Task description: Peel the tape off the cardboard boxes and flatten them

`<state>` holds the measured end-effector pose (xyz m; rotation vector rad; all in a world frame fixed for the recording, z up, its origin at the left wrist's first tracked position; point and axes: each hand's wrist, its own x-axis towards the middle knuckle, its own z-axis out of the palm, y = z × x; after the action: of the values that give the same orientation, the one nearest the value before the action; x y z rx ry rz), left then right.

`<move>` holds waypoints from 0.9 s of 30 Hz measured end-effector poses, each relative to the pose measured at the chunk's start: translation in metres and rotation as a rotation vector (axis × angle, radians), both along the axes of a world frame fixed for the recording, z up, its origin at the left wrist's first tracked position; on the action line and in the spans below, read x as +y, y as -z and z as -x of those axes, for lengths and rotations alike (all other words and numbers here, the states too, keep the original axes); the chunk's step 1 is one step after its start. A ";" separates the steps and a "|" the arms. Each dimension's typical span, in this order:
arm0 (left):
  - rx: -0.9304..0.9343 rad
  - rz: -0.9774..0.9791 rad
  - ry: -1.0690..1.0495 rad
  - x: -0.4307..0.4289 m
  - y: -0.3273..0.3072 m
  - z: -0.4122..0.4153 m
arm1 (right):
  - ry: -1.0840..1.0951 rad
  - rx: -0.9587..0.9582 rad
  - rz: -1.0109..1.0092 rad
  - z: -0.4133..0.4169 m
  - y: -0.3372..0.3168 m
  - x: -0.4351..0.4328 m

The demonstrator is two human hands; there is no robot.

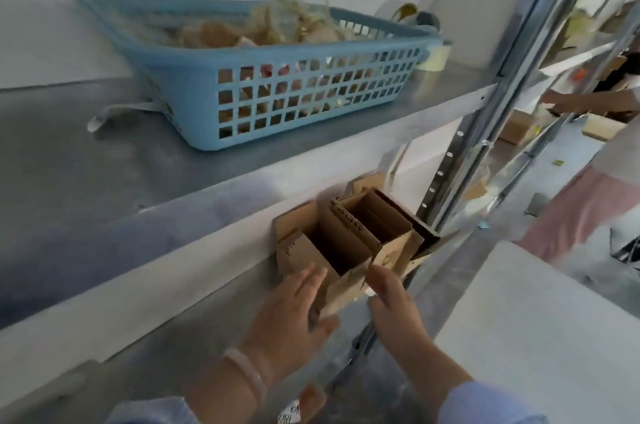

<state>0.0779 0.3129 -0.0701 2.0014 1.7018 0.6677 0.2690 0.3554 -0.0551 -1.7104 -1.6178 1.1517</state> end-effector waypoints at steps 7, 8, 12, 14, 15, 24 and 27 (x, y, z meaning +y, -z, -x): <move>-0.068 -0.004 -0.185 0.007 0.021 -0.019 | -0.098 0.113 -0.021 0.003 0.016 0.024; -0.095 0.004 -0.216 0.007 0.022 -0.020 | -0.118 0.093 -0.043 0.003 0.016 0.025; -0.149 -0.041 -0.443 0.001 0.016 -0.015 | -0.210 0.092 -0.160 0.006 0.009 0.027; -0.162 -0.047 -0.517 -0.005 0.012 -0.010 | -0.253 0.098 -0.223 0.010 0.007 0.025; -0.189 -0.037 -0.538 -0.008 0.011 -0.009 | -0.261 0.102 -0.252 0.013 0.006 0.023; -0.464 0.015 -0.650 -0.024 0.016 -0.005 | -0.247 0.163 -0.161 0.031 -0.003 0.032; -0.507 0.016 -0.543 -0.030 0.008 -0.006 | -0.230 0.037 -0.078 0.040 0.010 0.040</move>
<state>0.0840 0.2829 -0.0782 1.1937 1.8961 1.2120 0.2294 0.3952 -0.0647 -1.4751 -1.8487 1.2006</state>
